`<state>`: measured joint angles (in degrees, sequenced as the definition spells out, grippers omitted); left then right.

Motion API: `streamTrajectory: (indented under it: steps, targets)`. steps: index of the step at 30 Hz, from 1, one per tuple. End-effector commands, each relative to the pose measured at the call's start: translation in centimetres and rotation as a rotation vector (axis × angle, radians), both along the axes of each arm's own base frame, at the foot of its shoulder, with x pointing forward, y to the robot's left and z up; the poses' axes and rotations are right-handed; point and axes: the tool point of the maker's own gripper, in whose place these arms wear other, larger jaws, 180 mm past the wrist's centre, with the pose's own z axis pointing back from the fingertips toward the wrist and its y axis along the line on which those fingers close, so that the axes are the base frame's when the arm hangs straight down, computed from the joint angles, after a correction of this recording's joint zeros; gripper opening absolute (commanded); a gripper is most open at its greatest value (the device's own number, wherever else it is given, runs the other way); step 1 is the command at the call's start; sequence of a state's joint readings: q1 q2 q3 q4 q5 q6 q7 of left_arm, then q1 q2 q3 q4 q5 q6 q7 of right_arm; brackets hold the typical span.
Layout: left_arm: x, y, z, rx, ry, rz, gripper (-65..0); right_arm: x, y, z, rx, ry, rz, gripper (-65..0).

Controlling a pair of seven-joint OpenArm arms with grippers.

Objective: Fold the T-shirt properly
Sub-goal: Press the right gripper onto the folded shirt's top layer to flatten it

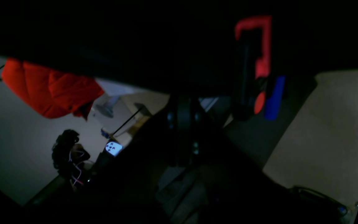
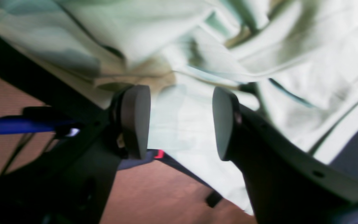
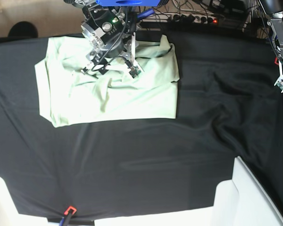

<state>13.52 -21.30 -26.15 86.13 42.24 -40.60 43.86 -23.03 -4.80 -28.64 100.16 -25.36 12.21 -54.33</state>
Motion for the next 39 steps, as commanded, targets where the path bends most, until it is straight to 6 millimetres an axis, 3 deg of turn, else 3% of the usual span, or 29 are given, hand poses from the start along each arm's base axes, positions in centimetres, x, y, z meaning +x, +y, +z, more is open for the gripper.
streamTrajectory:
  steps: [1, 6, 8, 12, 32, 34, 39]
  targets:
    - [0.2, 1.4, 1.8, 0.067, -0.005, 0.003, -65.0, -0.2, 1.4, 0.5, 0.040, -0.002, 0.012, -35.3]
    - [0.3, 1.4, 1.8, 0.067, -0.005, 0.002, -65.0, -0.9, 2.8, 0.1, 0.122, 0.047, 0.006, -35.3]
    - [0.2, 1.3, 1.7, 0.064, -0.003, 0.003, -65.0, -1.0, 4.2, 0.5, 0.161, 0.047, 0.037, -35.3]
    - [0.9, 0.0, 0.8, 0.052, 0.026, -0.052, -65.0, -1.3, 5.9, 1.1, 0.182, 0.038, 0.089, -35.4]
    - [1.1, -0.7, 0.2, 0.035, 0.028, -0.058, -65.0, 0.1, 6.0, -0.6, 0.146, 0.050, 0.112, -36.0]
    - [1.1, -0.8, 0.1, 0.034, 0.028, -0.058, -65.0, 0.0, 5.9, -0.9, 0.139, 0.057, 0.115, -40.0]
    - [1.1, -0.8, 0.1, 0.034, 0.030, -0.058, -65.0, 0.2, 5.7, -1.1, 0.130, 0.058, 0.118, -62.1]
